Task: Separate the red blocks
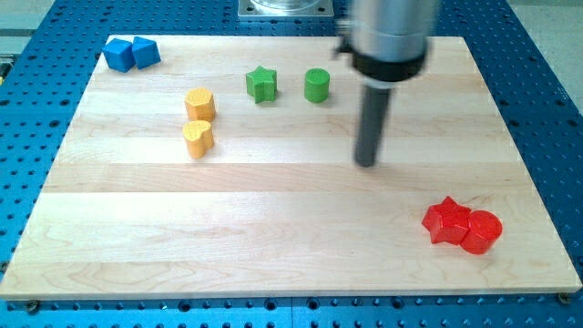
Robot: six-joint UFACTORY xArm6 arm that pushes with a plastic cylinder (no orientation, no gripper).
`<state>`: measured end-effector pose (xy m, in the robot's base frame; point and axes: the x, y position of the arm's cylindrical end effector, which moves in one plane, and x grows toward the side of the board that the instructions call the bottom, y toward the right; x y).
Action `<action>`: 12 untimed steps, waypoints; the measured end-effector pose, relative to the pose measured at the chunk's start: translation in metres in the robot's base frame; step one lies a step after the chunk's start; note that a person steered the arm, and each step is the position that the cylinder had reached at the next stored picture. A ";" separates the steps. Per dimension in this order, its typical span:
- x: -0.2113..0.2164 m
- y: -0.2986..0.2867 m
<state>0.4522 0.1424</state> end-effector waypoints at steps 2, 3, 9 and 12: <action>0.052 0.081; 0.111 0.139; 0.071 -0.073; 0.063 -0.027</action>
<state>0.5155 0.1154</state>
